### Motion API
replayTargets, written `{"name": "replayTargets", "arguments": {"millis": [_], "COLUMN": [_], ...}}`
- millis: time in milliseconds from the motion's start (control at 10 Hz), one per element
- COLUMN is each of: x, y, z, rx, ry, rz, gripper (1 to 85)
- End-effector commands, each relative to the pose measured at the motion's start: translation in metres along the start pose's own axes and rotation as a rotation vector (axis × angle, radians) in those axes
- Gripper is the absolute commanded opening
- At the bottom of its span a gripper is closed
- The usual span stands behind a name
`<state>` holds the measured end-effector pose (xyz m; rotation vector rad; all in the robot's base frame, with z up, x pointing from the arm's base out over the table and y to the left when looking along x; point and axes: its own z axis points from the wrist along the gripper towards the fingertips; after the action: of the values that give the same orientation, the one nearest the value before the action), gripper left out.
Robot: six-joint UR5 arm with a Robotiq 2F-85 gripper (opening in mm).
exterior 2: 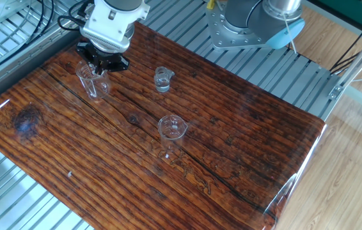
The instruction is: Transfer liquid using a dropper
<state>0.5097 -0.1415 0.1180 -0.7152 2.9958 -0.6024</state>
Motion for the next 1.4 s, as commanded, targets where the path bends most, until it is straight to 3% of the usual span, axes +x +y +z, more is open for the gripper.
{"name": "replayTargets", "arguments": {"millis": [0,300,400,700,800,1100,1300], "x": [0.002,0.011,0.013,0.018,0.018,0.017,0.022], "y": [-0.004,-0.013,-0.014,-0.005,0.002,0.008,0.019], "z": [-0.02,-0.049,-0.06,-0.105,-0.111,-0.118,-0.129], "rx": [-0.063,-0.128,-0.134,-0.204,-0.223,-0.225,-0.231], "ry": [-0.018,-0.018,-0.018,-0.034,-0.048,-0.054,-0.026], "rz": [-0.02,-0.049,-0.046,-0.033,-0.021,-0.009,0.02], "gripper": [2.0,2.0,2.0,2.0,2.0,2.0,2.0]}}
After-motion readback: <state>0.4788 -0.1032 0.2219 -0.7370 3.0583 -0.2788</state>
